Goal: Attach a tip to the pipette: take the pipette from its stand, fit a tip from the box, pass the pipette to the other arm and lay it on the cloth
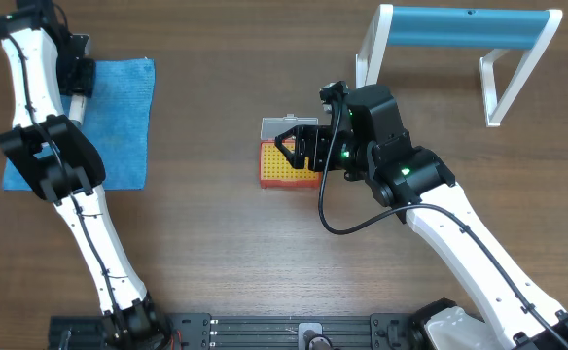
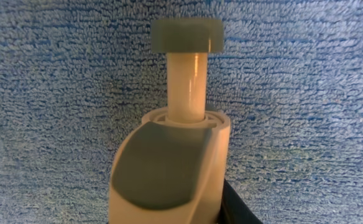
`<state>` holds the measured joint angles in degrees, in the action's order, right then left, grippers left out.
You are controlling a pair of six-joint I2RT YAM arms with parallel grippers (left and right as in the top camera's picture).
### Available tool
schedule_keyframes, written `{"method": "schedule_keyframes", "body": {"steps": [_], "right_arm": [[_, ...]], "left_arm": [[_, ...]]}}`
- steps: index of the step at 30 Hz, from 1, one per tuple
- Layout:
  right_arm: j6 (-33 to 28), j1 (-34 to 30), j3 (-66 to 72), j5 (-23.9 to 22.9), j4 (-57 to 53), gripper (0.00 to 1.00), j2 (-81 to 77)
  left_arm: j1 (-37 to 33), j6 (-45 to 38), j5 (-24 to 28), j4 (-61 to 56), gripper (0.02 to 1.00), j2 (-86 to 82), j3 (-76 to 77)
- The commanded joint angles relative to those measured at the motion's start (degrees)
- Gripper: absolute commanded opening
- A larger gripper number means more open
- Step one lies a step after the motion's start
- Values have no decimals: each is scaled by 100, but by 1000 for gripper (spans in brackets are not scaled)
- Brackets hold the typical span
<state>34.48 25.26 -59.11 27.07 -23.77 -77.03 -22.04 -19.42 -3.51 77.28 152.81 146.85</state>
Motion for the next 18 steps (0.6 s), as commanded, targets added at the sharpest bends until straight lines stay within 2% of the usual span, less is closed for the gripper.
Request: {"method": "schedule_keyframes", "body": {"steps": [1,10,12,14,18], "right_arm": [[87,11,-37,-101,33,825,-7],[111,11,-37,-101,35,827,-7],[111,11,-37,-101,35,825,-7],[111,11,-37,-101,33,827,-7],[109,7,-37,-101,33,825,-7]], "left_arm": [[-120,39,369,-61,27,186,155],[-81,48,374,-61,27,295,157],[-81,48,374,-33,169,291,157],[-76,48,376,33,996,269,162],[-76,52,201,188,996,-33,192]]}}
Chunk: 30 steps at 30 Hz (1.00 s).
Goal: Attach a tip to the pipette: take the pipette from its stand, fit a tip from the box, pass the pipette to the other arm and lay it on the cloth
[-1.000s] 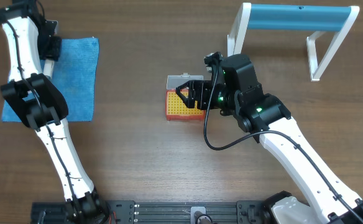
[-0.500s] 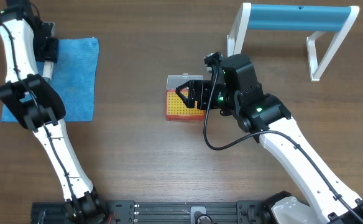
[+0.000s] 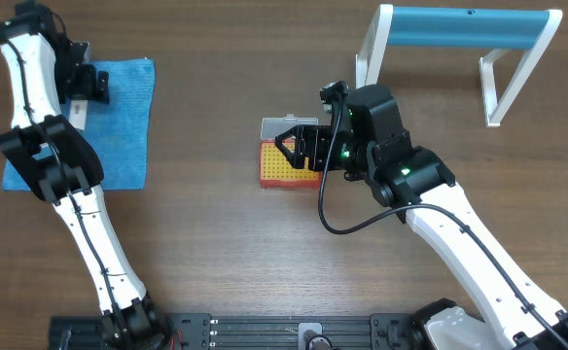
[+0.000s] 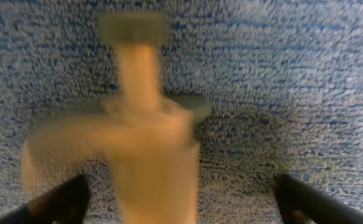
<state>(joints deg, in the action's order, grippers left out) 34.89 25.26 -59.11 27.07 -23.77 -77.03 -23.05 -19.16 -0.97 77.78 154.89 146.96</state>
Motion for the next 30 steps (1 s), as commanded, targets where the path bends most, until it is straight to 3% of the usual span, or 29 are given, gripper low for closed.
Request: {"method": "schedule_keyframes", "body": {"steps": [1,5,8,13,15,18,22,25,30], "right_arm": [[68,7,-37,-101,33,825,-7],[37,7,-37,-133,33,825,-7],[-234,7,-37,-780,31,827,37],[-1582,7,-37,-2358,26,827,516],[-2299,7,-37,-3154,-133,827,1029],[-2590,7,-35,-4179,-1025,825,1620],[-3128,7,404,-4070,-1714,827,2485],[-3265,7,863,-3659,-1808,827,3373],[-3499,7,1440,-3668,-2249,827,5416]], "left_arm": [[24,24,-98,229,996,-369,236],[72,24,-94,634,996,-1130,431],[177,426,81,1001,996,-2087,448],[372,551,450,1956,996,-3888,361],[439,654,905,1956,996,-4883,186],[444,892,1493,1956,996,-6367,-629],[444,1377,1875,1954,998,-9291,-3759],[442,1631,2079,1923,996,-11071,-5541],[437,2343,2122,1453,996,-13396,-7158]]}}
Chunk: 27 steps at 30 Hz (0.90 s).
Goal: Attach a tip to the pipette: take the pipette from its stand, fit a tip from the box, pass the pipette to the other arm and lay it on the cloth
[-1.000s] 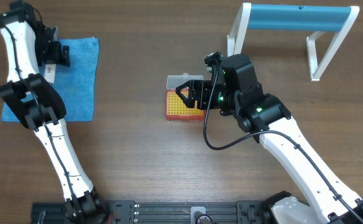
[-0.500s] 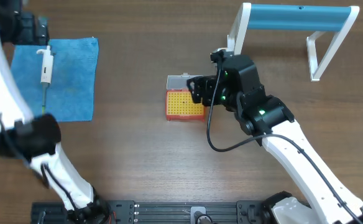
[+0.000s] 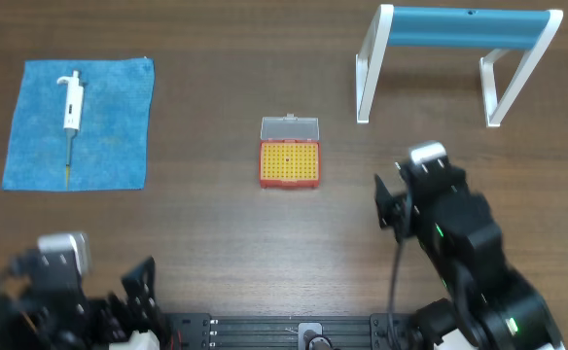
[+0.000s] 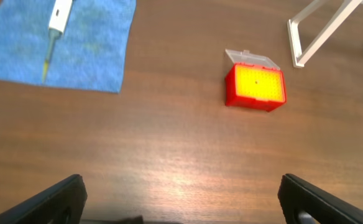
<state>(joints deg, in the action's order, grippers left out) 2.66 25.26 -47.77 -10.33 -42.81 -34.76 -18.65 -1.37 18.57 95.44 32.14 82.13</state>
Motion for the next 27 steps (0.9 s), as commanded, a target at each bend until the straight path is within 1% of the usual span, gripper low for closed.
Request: {"method": "schedule_keyframes", "body": {"steps": [1,3,4,5,6,7,9,16,19,20,21,23,25,26,27], "right_arm": [[-273,7,337,72,-544,827,1423],[-105,7,352,46,-885,827,1908],[55,7,352,11,-881,827,2184],[297,7,352,-238,-927,827,2413],[527,7,352,-492,-1038,827,2562],[522,7,352,-575,-1130,829,2629],[522,7,352,-511,-1268,827,2667],[522,7,352,-509,-1593,829,2667],[525,7,352,-511,-1851,827,2667],[522,7,352,-509,-1895,829,2667],[525,7,352,-509,-1950,827,2667],[525,7,352,-509,-2061,827,2667],[525,7,352,-509,-2149,827,2667],[525,7,352,-509,-2149,827,2667],[525,7,352,-509,-2146,827,2667]], "left_arm": [[-2,564,70,-380,996,-1283,-739],[-2,562,-337,-422,996,-1541,-833],[-2,562,-592,-422,996,-1604,-866],[-2,562,-876,-461,996,-1609,-879],[-2,564,-979,-732,996,-1609,-920],[-2,564,-975,-861,996,-1609,-940],[-2,562,-979,-890,996,-1609,-949],[15,564,-979,-866,996,-1609,-960],[1060,564,-984,-918,996,-1711,-1143],[1471,549,-1405,-955,996,-1738,-1145],[1687,549,-1532,-1161,996,-1742,-1228],[1803,546,-1510,-2280,996,-1781,-1709],[1786,544,-1513,-4457,996,-1937,-2964],[1740,546,-1499,-6175,998,-2085,-4124],[1709,546,-1386,-7350,996,-2184,-4920]]}}
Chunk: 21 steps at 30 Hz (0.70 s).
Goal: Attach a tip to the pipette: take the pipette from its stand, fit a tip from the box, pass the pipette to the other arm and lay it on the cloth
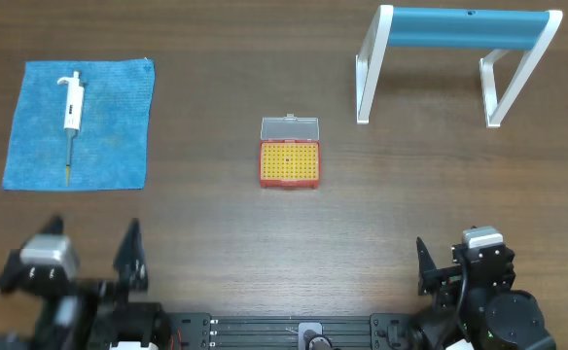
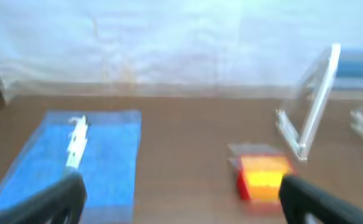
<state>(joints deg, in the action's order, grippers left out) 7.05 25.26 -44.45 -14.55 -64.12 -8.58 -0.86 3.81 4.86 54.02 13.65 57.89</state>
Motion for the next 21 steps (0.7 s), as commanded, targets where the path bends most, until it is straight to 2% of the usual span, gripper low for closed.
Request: {"method": "schedule_keyframes", "body": {"steps": [1,4,5,8,9,13,19,21], "right_arm": [[85,7,20,-90,-15,827,48],[85,7,20,-87,-15,827,48],[85,7,20,-87,-15,827,48],[85,7,20,-87,-17,827,48],[85,7,20,-87,-17,827,48],[83,7,20,-87,-15,827,48],[83,7,20,-87,-15,827,48],[83,7,20,-87,-17,829,48]], "left_arm": [[-72,28,59,-4378,996,-424,-3224],[-72,28,179,-7156,996,-680,-5115],[-74,28,179,-7324,996,-763,-5381],[-72,26,157,-6603,998,-1091,-5554],[-72,26,157,-5941,996,-1360,-5554],[-72,26,160,-4684,996,-1342,-5554],[-66,26,138,-4605,996,-1344,-5580],[-66,26,136,-4994,996,-1344,-5757]]}}
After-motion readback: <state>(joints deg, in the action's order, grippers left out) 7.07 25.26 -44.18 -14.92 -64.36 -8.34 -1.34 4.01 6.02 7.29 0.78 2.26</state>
